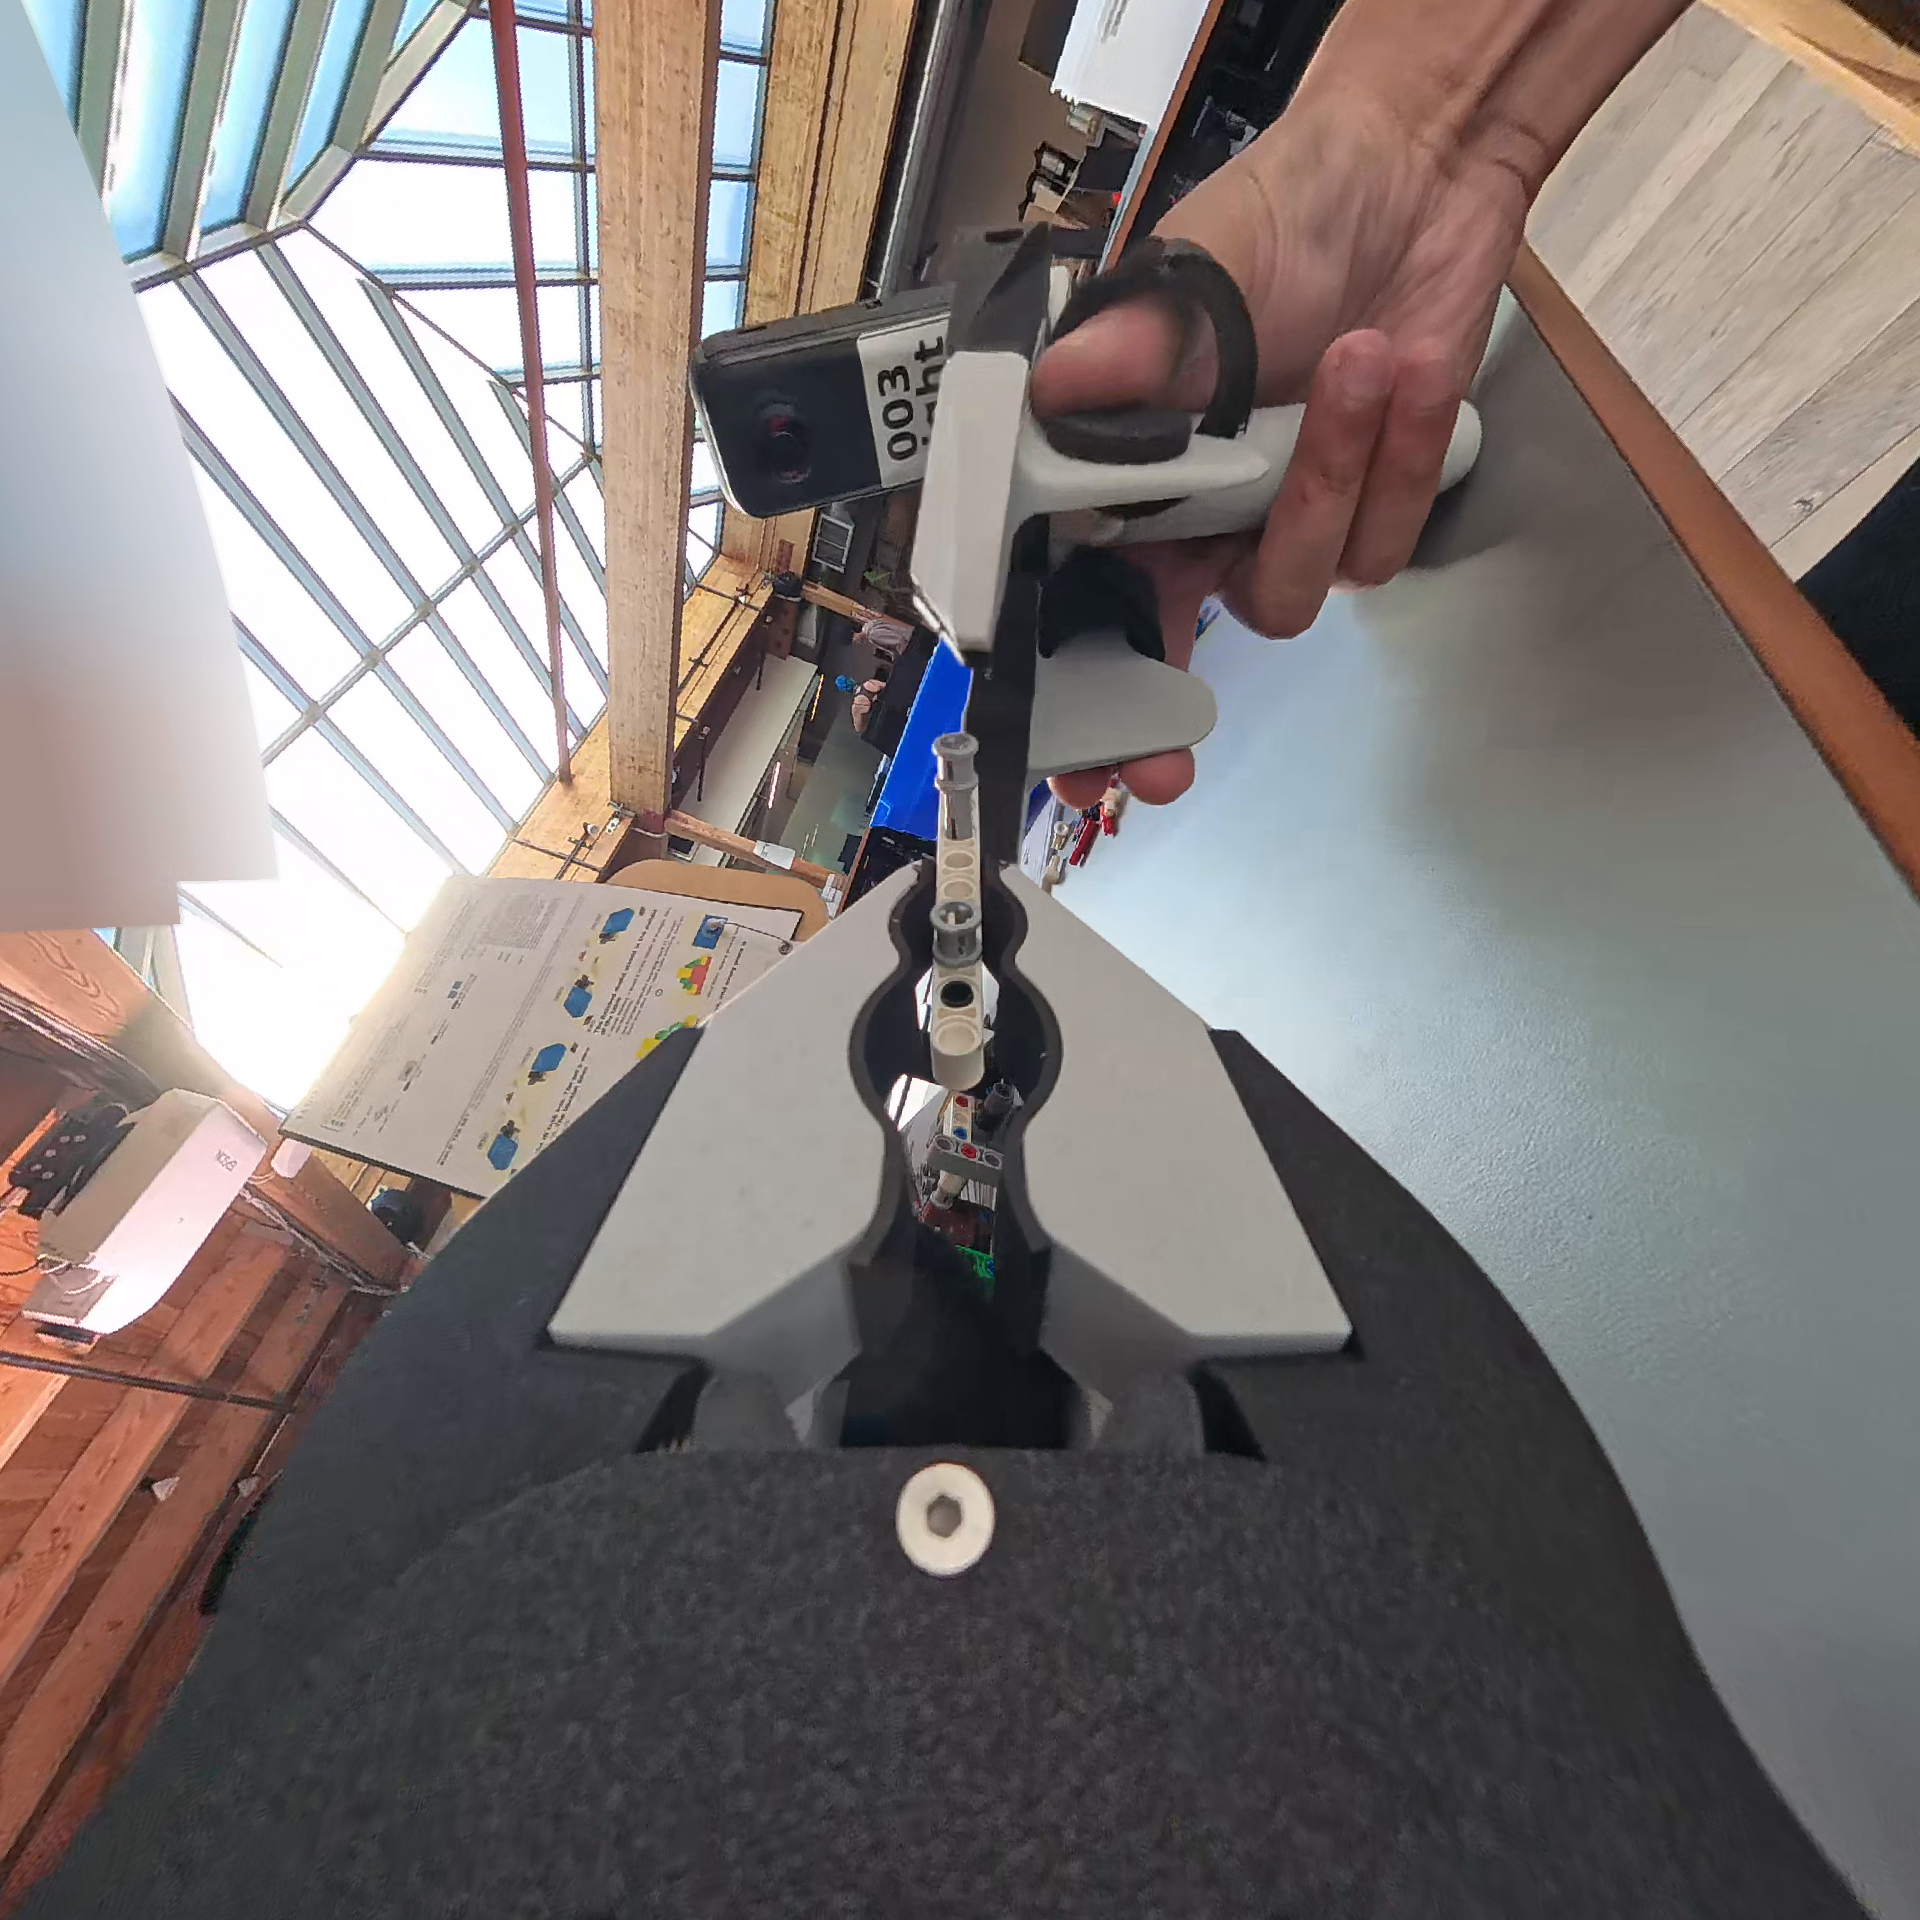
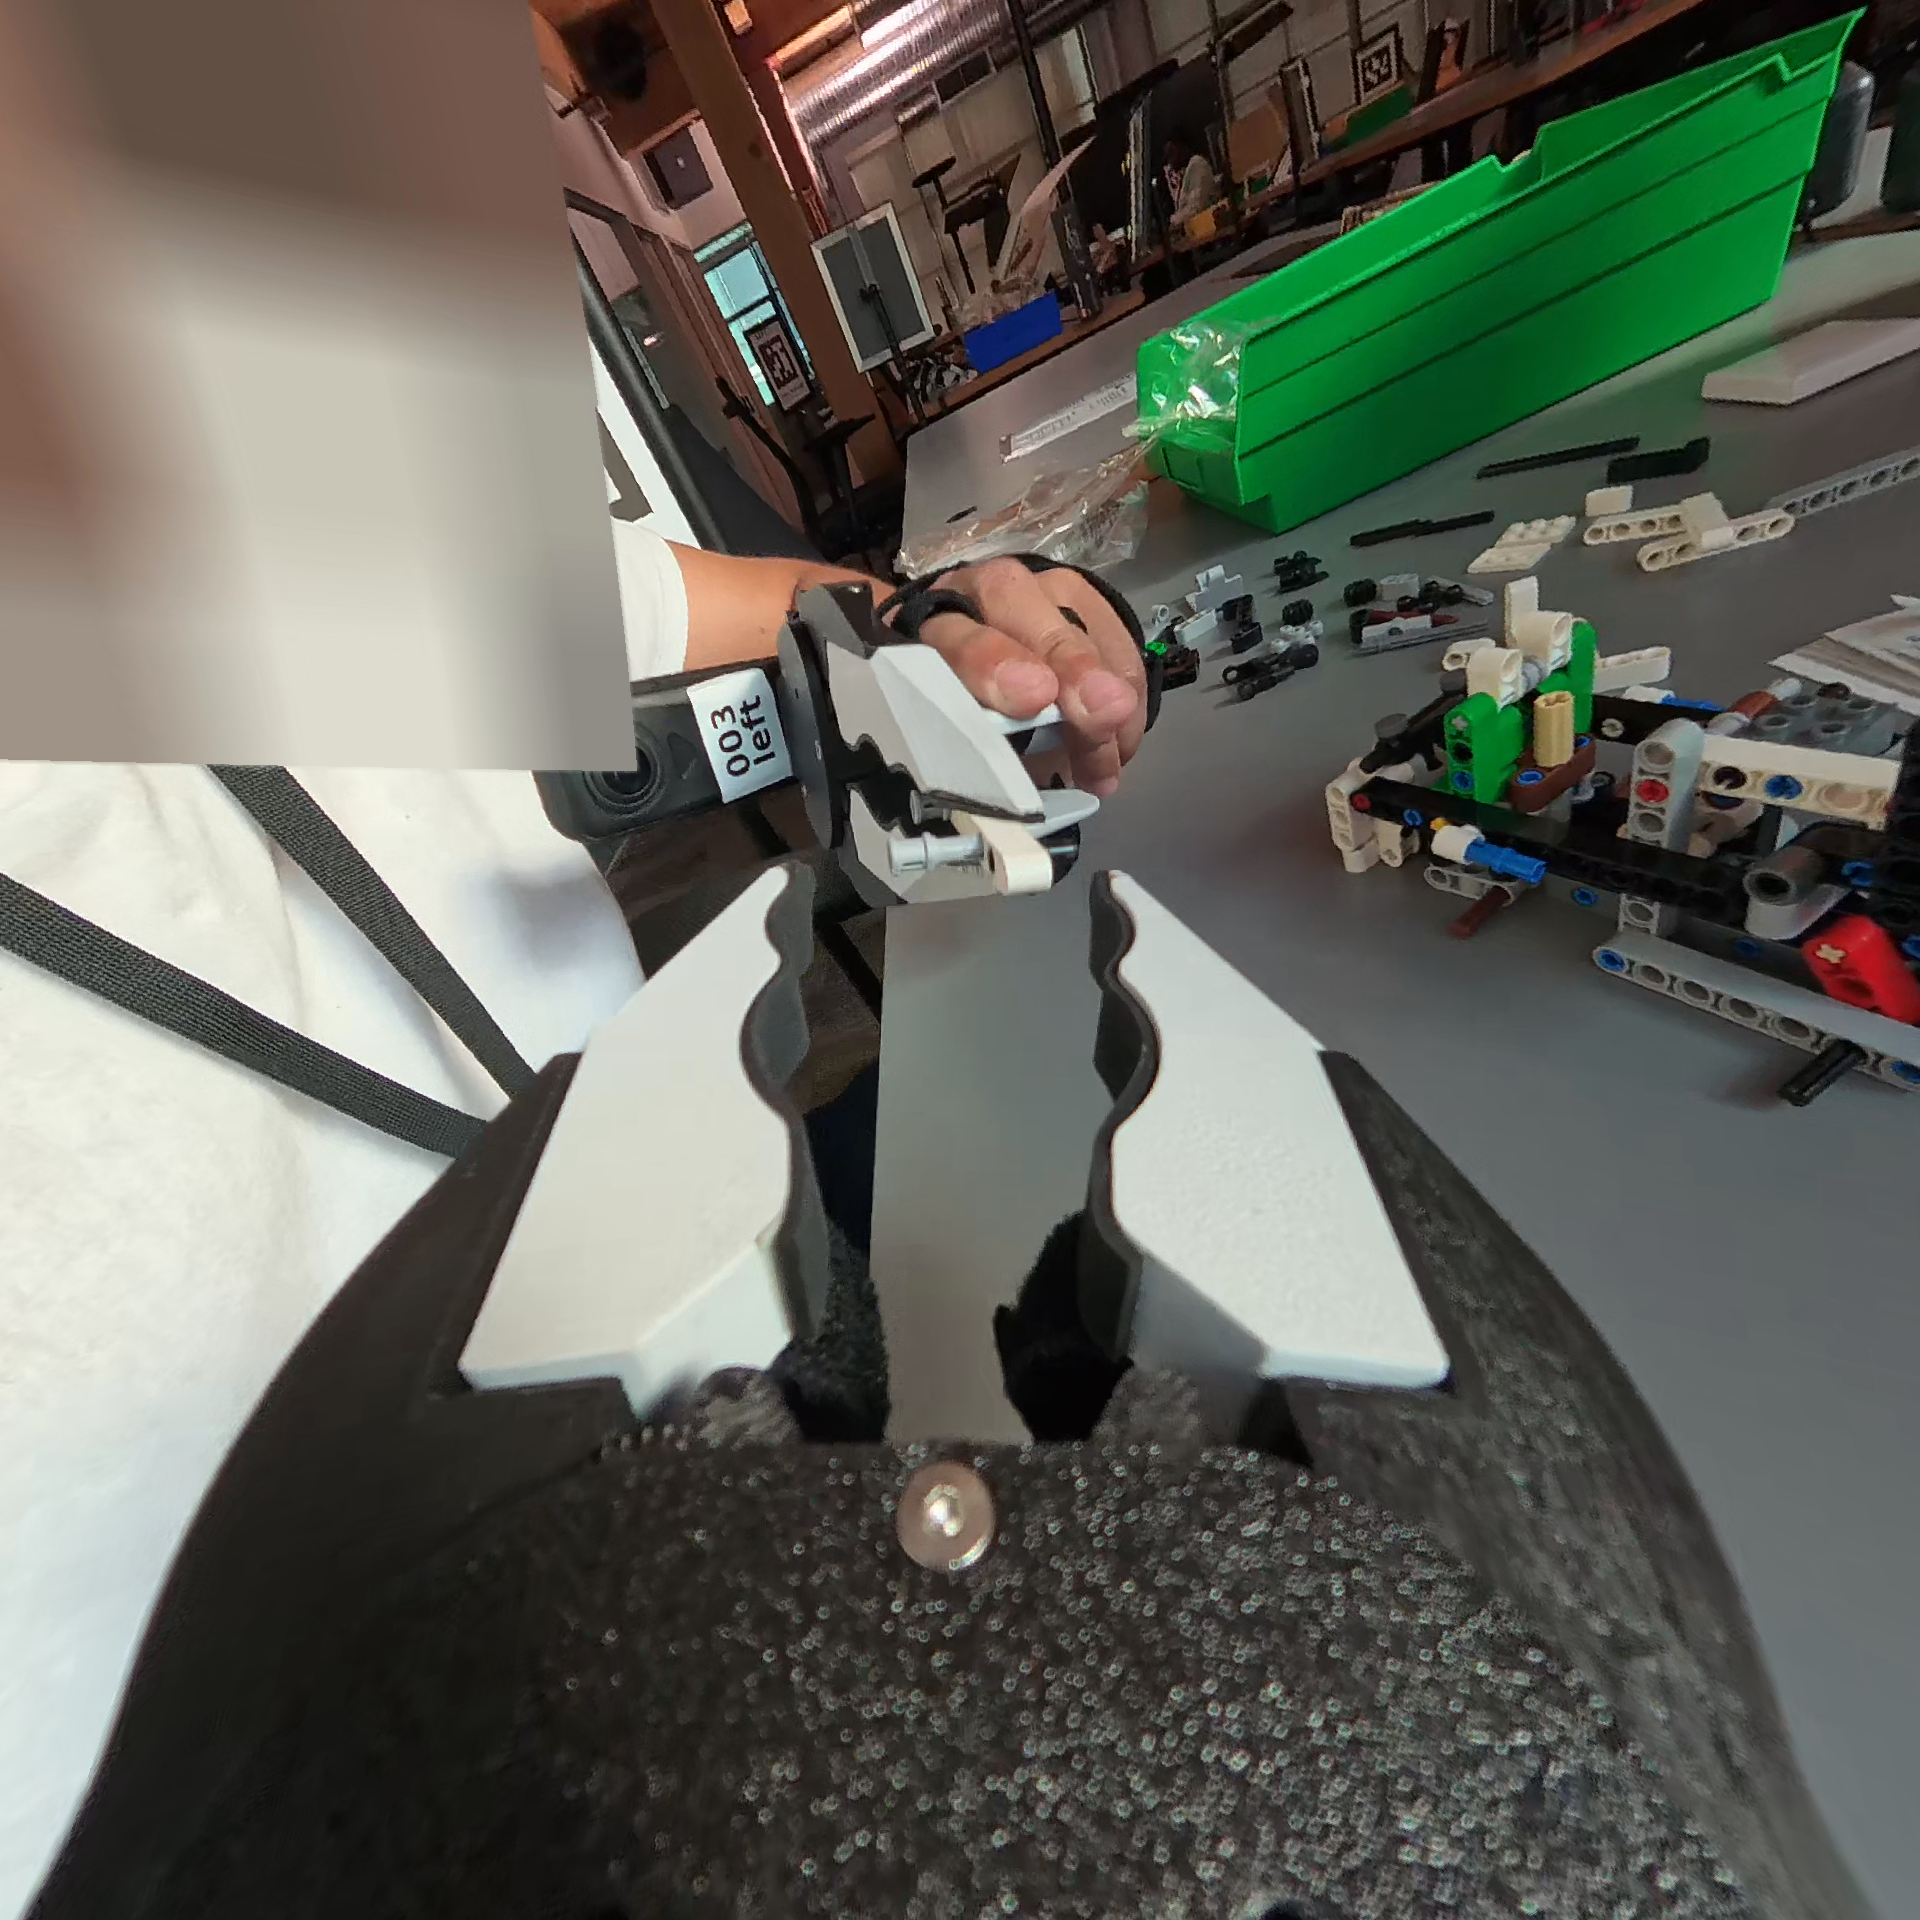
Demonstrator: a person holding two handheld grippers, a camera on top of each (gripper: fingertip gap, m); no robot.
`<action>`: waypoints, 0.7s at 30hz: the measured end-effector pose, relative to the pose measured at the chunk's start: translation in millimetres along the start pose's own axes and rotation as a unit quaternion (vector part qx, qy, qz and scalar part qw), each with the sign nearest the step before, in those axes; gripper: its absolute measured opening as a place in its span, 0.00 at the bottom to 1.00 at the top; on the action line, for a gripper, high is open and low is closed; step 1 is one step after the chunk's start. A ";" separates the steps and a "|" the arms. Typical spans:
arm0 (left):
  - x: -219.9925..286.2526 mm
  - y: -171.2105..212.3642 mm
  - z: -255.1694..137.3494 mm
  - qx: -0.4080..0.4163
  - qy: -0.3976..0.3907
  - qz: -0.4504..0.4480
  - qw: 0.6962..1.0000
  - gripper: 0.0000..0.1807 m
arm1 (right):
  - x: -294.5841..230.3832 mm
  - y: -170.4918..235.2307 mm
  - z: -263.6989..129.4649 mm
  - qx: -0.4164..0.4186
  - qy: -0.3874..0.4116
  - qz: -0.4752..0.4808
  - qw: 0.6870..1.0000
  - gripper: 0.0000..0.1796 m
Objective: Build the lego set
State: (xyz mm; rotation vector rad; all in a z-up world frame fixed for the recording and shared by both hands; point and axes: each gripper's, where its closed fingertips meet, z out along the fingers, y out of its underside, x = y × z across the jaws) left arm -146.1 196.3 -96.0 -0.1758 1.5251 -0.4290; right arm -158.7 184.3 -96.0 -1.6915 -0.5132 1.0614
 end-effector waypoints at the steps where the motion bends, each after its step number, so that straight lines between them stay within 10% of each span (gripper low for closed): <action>1: -1.0 0.9 -0.2 0.000 -0.001 0.000 1.000 0.02 | 2.0 2.5 0.2 -0.007 0.007 -0.003 1.000 0.29; 21: 3.4 -9.1 -2.5 0.006 -0.016 0.050 0.999 0.02 | -0.4 4.0 5.1 -0.016 0.013 -0.043 0.999 0.16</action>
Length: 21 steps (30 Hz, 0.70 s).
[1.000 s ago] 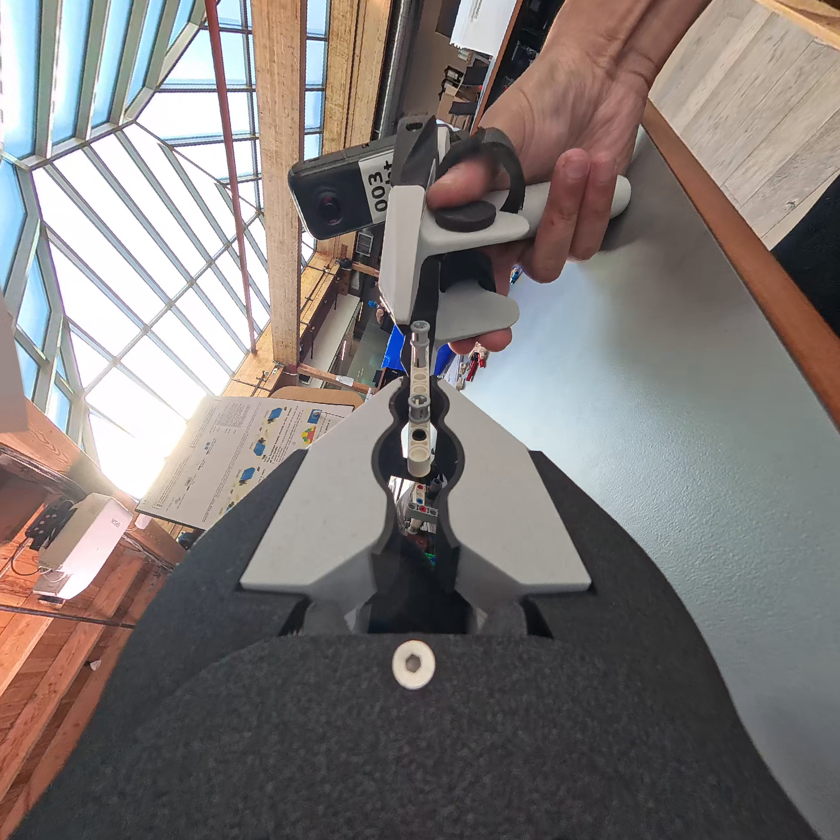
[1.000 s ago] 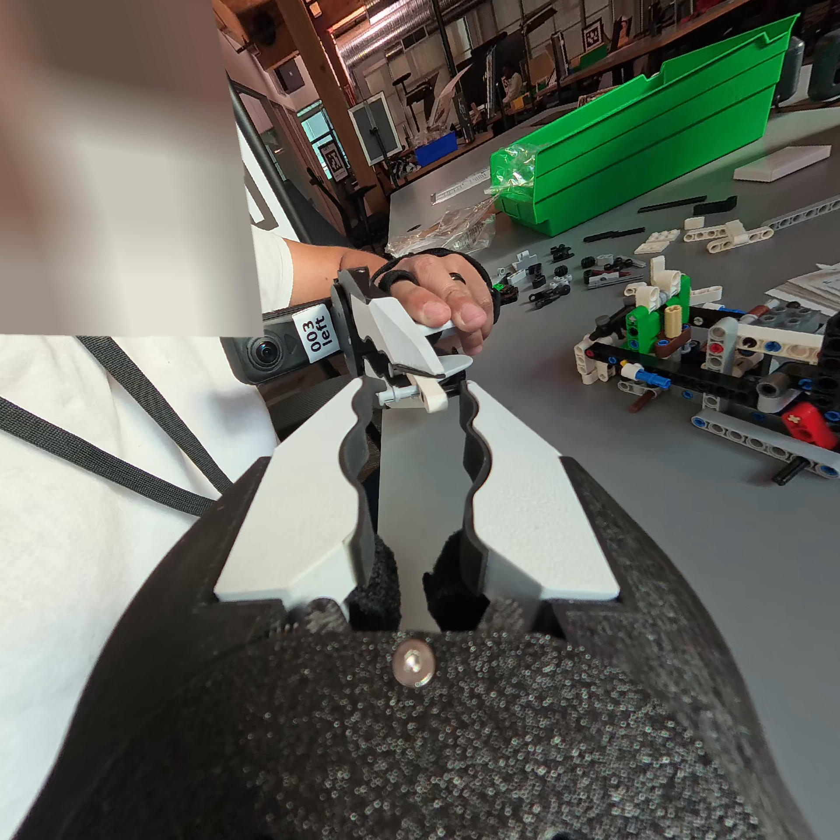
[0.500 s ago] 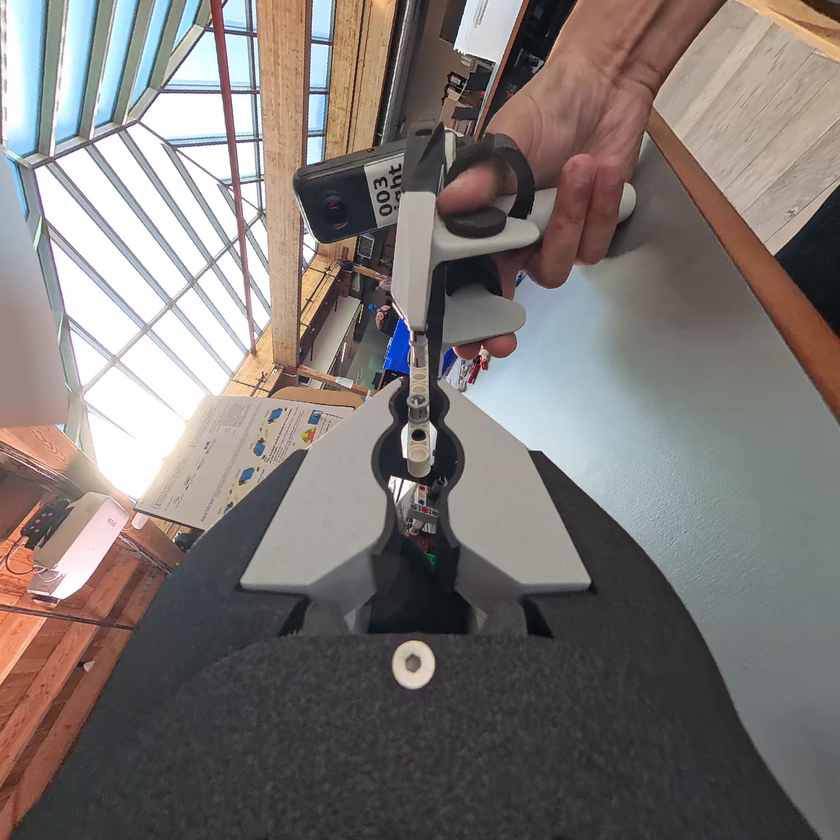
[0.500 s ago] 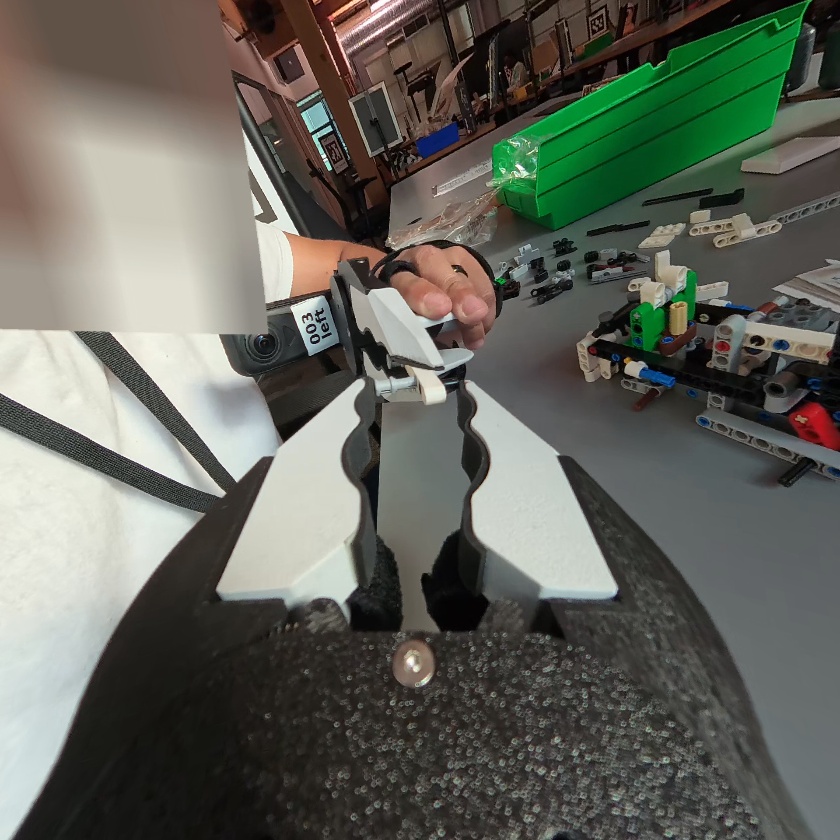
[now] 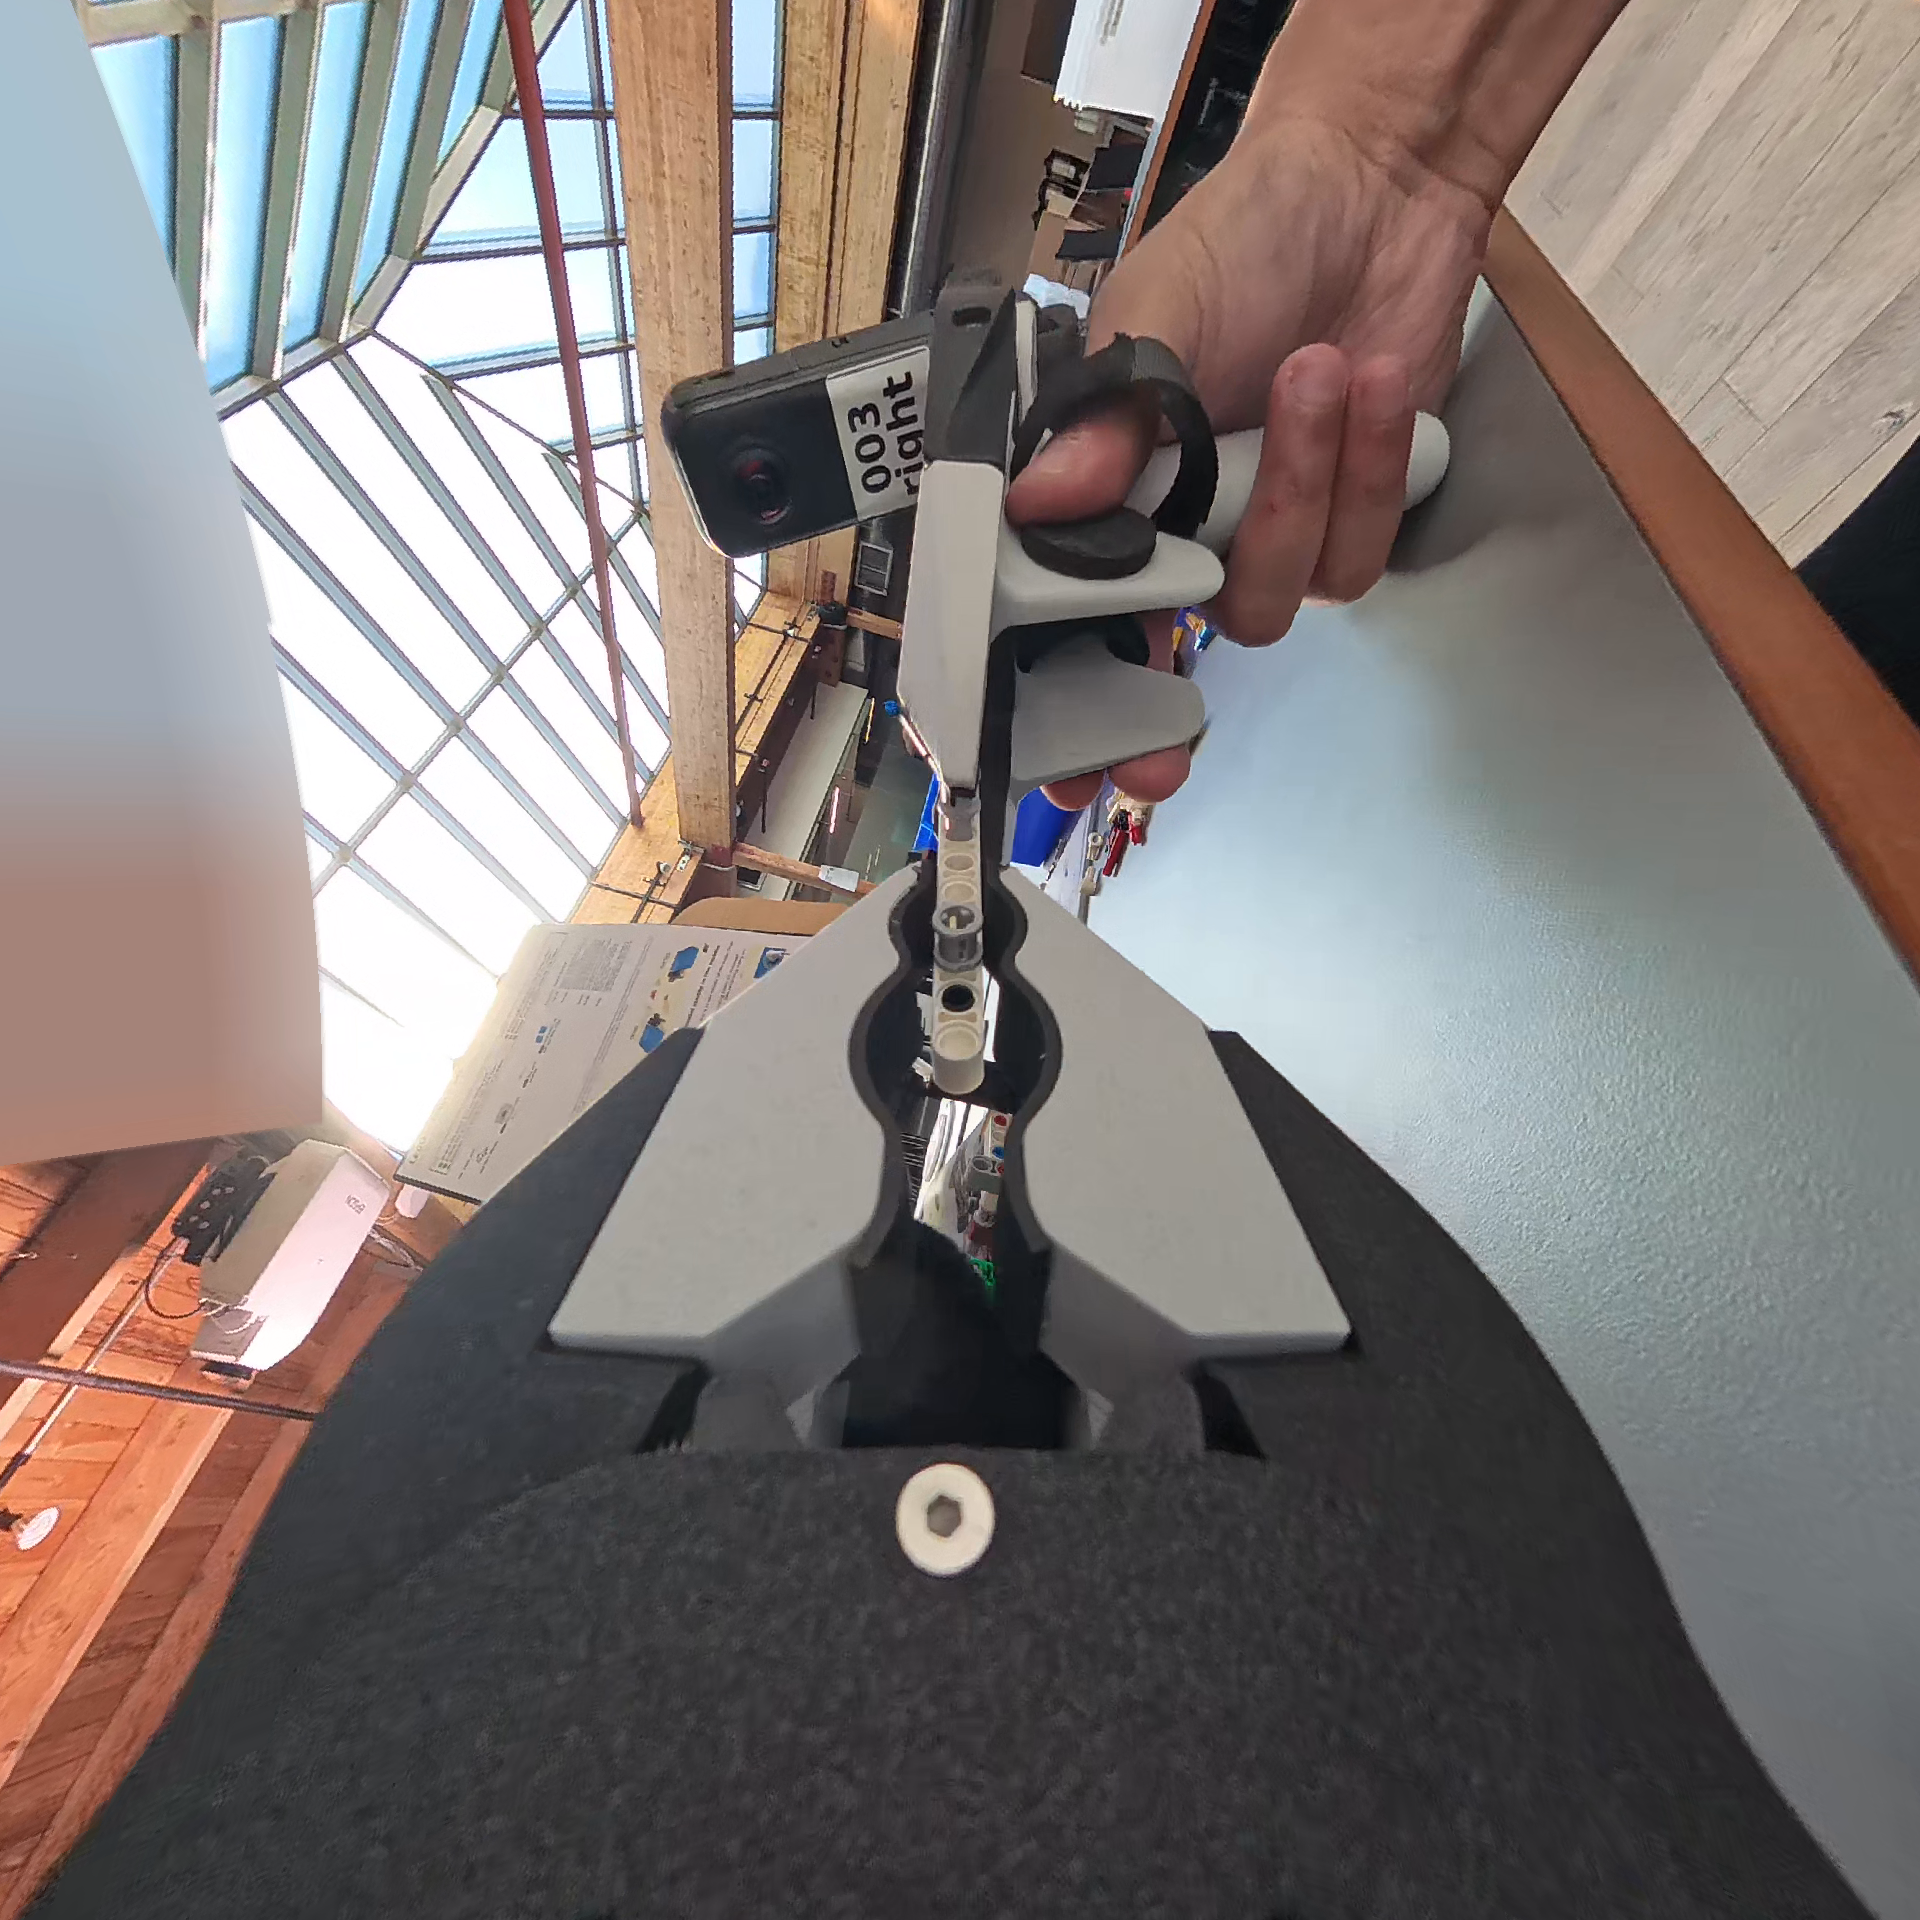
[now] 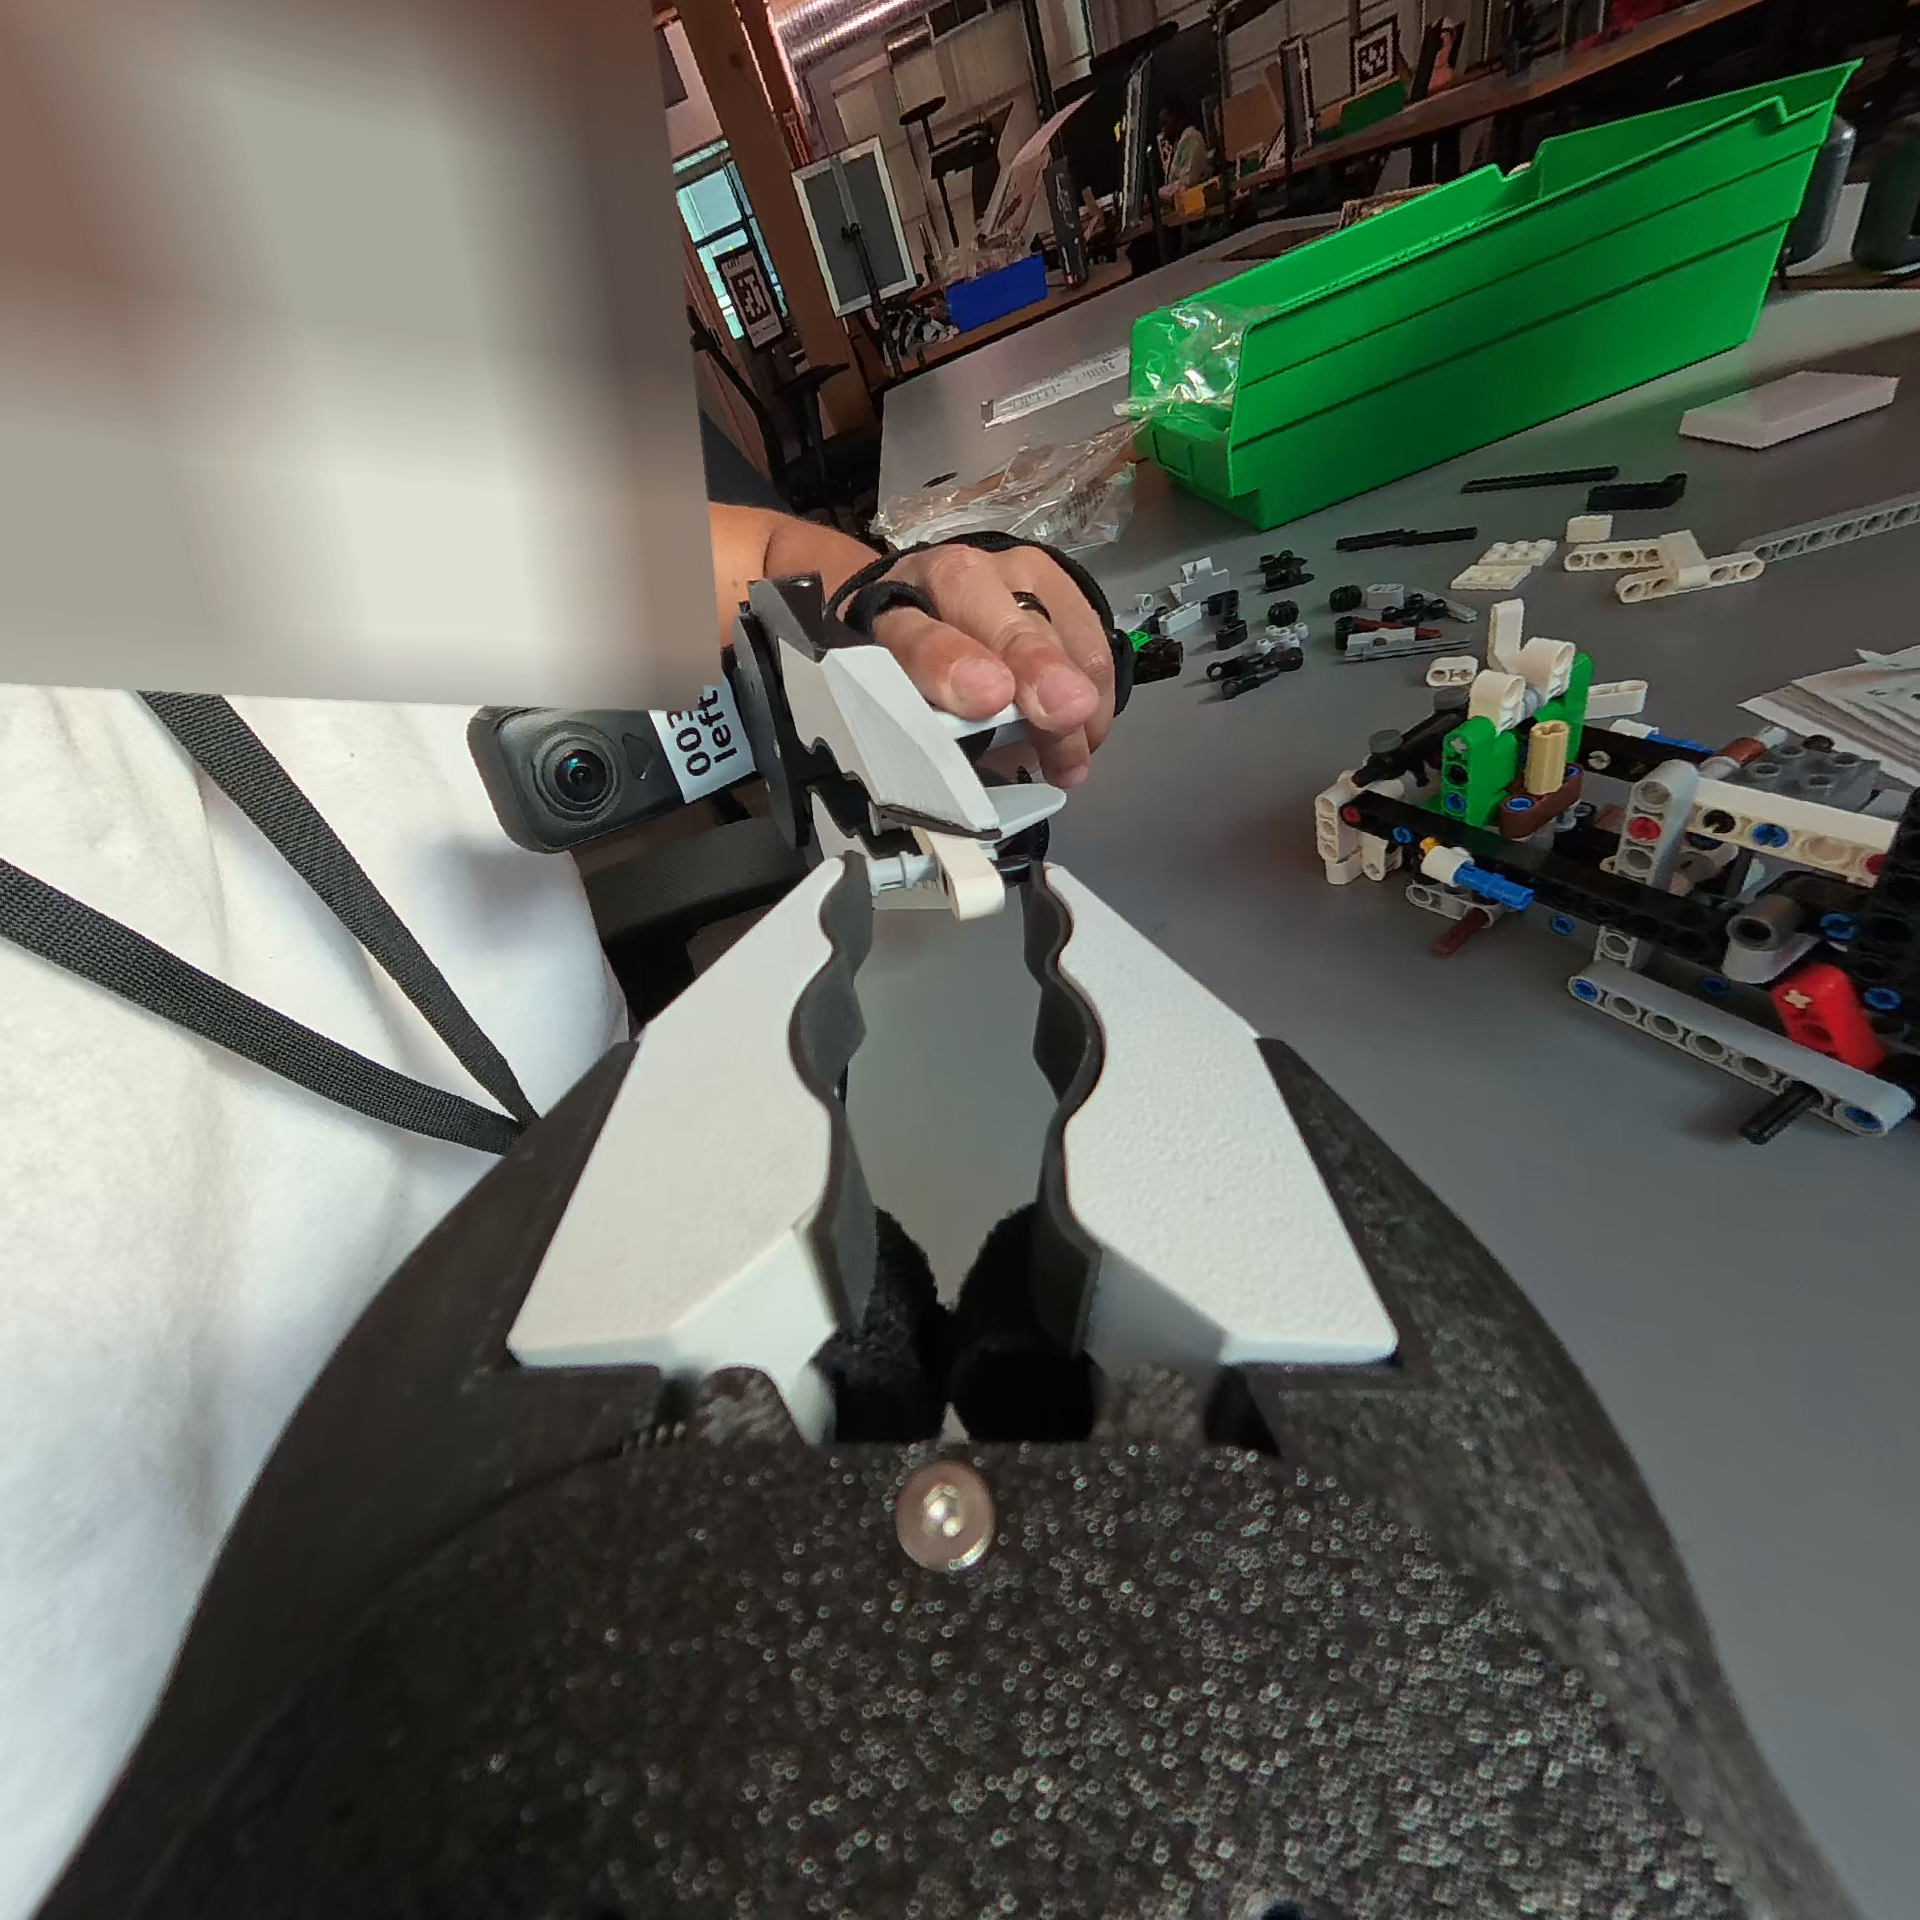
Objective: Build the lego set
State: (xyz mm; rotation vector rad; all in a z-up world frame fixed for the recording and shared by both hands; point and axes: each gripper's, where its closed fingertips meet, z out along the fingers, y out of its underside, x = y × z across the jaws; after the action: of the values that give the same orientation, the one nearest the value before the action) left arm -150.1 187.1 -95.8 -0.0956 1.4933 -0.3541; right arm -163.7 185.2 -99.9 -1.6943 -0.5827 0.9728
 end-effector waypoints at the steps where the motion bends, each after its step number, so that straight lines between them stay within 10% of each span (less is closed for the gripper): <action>1: -0.4 -1.4 -0.5 0.002 -0.004 0.006 1.000 0.02 | -1.0 -0.2 0.0 0.001 0.002 -0.007 1.000 0.14; 13: -2.8 6.0 2.8 -0.006 0.014 -0.049 0.999 0.02 | 8.4 -6.7 -0.3 0.014 0.021 0.038 0.999 0.14; 21: -13.1 8.0 -3.3 0.018 0.055 -0.189 0.980 0.02 | 5.0 -13.9 -17.7 -0.016 0.112 -0.149 0.982 0.17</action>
State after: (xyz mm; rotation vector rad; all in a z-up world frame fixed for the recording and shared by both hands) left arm -152.4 199.0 -85.8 -0.3374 1.5767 -0.7024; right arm -145.1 184.0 -86.3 -1.6591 -0.6810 0.5540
